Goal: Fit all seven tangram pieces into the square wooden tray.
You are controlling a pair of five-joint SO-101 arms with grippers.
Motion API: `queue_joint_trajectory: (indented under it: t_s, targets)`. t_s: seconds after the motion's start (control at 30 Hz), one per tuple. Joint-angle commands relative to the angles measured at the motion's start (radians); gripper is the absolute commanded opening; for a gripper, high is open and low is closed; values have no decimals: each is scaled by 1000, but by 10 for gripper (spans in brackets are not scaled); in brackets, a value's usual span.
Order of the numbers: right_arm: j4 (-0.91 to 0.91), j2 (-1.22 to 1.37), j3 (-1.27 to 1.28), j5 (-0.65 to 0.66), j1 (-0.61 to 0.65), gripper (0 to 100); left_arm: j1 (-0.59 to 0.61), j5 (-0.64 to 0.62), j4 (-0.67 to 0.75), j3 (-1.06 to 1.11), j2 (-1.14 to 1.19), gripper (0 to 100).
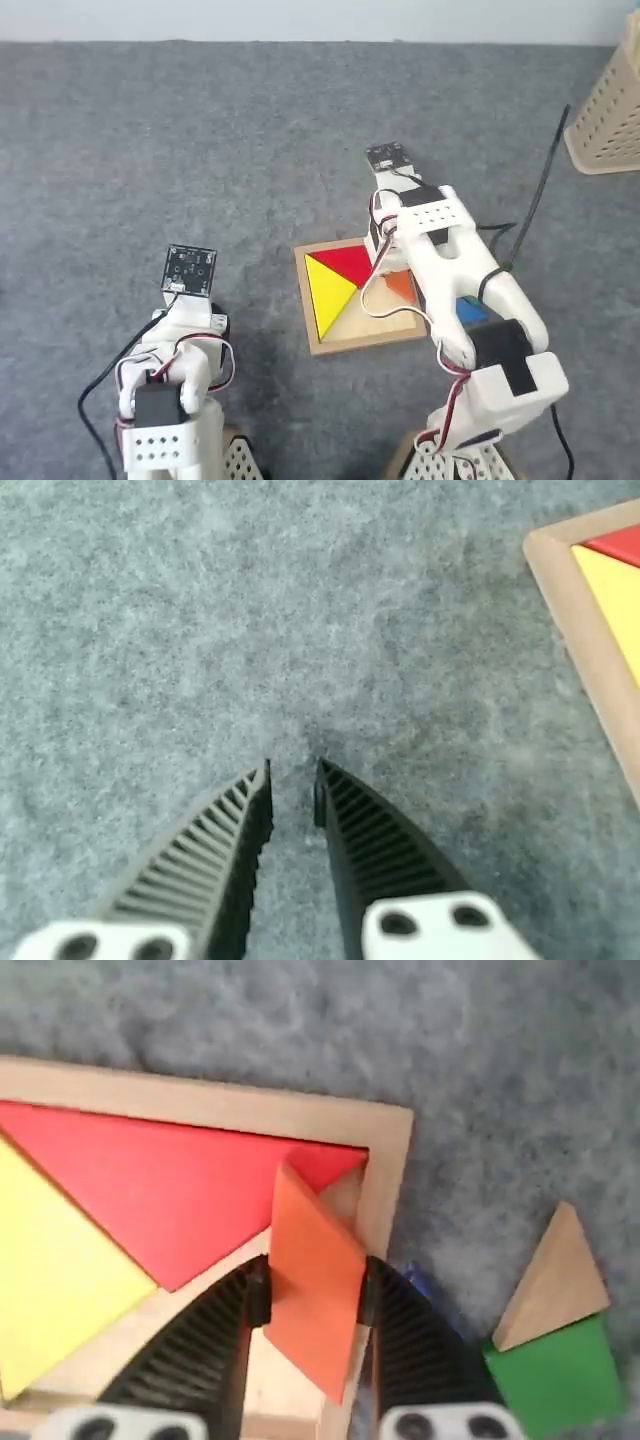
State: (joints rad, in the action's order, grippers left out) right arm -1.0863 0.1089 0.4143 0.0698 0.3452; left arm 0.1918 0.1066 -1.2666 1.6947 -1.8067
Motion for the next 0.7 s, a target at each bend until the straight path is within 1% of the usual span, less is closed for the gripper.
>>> queue_joint_trajectory:
  t_s: [0.0, 0.07, 0.17, 0.33, 0.4, 0.5, 0.67]
  targets:
    - [18, -131, 49, 130, 51, 37, -3, -8, 0, -10, -21, 71]
    - [67, -185, 114, 178, 74, 37, -3, -8, 0, -10, -21, 71]
    - [91, -259, 184, 256, 102, 39, -3, -8, 0, -10, -21, 71]
    - [31, -355, 255, 471, 176, 38, -3, -8, 0, -10, -21, 71]
    - [5, -387, 272, 534, 220, 38, -3, -8, 0, -10, -21, 71]
    - [-21, -403, 282, 585, 282, 39, -3, -8, 0, -10, -21, 71]
    - [-16, -404, 328, 628, 335, 41, -3, -8, 0, -10, -21, 71]
